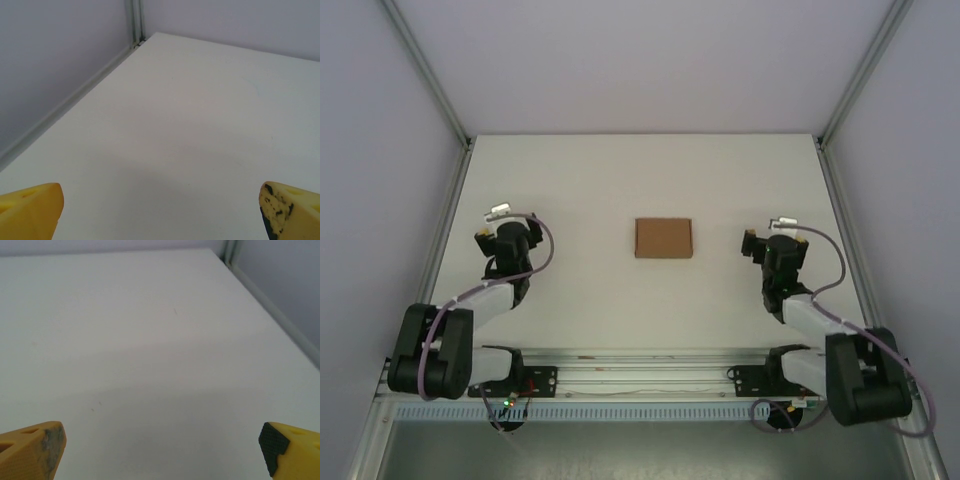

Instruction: Assemble paper box

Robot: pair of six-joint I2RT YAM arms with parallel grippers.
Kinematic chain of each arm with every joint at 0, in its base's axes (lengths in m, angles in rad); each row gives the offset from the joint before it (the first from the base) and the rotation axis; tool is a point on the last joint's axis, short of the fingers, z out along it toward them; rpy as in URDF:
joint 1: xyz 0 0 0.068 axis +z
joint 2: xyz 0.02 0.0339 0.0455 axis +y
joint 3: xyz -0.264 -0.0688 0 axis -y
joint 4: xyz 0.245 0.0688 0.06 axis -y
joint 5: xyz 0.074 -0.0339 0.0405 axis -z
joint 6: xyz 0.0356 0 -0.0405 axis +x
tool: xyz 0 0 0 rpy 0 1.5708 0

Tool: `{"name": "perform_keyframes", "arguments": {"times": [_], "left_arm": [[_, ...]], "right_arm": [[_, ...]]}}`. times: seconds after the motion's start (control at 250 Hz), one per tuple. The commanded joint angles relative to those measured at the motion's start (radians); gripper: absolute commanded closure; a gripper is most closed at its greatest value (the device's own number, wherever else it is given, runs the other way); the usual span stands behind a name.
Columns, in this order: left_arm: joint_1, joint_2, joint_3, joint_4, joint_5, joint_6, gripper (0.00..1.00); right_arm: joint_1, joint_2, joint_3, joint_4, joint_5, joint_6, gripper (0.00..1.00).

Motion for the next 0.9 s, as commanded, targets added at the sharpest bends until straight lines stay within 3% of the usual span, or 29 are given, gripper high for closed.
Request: {"name": "perform_keyframes", "arguments": {"times": [0.0,0.06,0.188,0.216,0.272,0.344,0.392,0.895], "left_arm": [[0.01,0.067,-0.043,0.23,-0.002,0.083,0.0],[0.017,0.069,-0.038,0.225,0.027,0.068,0.0],[0.023,0.187,-0.117,0.507,0.109,0.105,0.0],[0.022,0.195,-0.106,0.45,0.146,0.097,0.0],[0.025,0.248,-0.076,0.482,0.134,0.11,0.0],[0.044,0.214,-0.05,0.363,0.165,0.075,0.0],[0.048,0.225,-0.063,0.414,0.17,0.082,0.0],[0.048,0.219,-0.058,0.393,0.17,0.082,0.0]], "right_arm": [[-0.017,0.075,0.033,0.225,0.051,0.091,0.0],[-0.019,0.115,0.045,0.251,0.032,0.076,0.0],[-0.025,0.246,0.074,0.309,-0.079,0.033,0.0],[-0.033,0.264,0.08,0.333,-0.069,0.048,0.0],[-0.073,0.26,0.128,0.204,-0.093,0.089,0.0],[-0.122,0.363,0.108,0.37,-0.143,0.137,0.0],[-0.153,0.326,0.101,0.312,-0.173,0.159,0.0],[-0.149,0.336,0.115,0.298,-0.176,0.145,0.0]]}}
